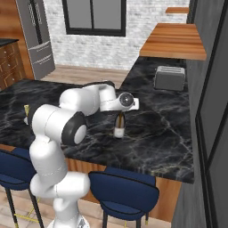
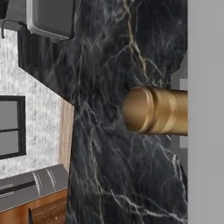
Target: Get the candle and the wine from the cabinet and move them to the dining counter.
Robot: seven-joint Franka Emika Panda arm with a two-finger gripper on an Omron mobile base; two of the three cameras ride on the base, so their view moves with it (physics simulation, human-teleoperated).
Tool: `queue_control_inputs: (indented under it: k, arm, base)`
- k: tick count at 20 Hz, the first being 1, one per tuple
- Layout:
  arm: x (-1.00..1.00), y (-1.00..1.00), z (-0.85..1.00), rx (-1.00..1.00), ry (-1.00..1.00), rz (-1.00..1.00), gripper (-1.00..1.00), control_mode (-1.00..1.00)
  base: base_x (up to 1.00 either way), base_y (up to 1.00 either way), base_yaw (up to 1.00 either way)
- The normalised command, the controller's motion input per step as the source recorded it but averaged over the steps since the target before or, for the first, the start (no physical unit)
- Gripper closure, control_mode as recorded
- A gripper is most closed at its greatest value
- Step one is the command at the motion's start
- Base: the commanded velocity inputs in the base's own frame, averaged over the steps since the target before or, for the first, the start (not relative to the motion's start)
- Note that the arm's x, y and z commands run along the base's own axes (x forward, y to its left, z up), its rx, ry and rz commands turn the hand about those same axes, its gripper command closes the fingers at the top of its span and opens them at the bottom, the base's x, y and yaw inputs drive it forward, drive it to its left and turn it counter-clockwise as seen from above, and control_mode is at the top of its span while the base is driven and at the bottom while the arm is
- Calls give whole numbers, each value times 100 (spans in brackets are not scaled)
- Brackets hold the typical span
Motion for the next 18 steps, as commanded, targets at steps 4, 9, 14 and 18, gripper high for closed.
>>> queue_control_inputs:
  k: [4, 9, 14, 18]
  arm:
    - [0, 0, -32, 0, 6, 0, 100, -100]
    - [0, 0, 0, 0, 1, 0, 100, -100]
    - [0, 0, 0, 0, 0, 0, 100, -100]
    - [0, 0, 0, 0, 0, 0, 100, -100]
  base:
    - [0, 0, 0]
    - [0, 0, 0]
    - [0, 0, 0]
    - [0, 0, 0]
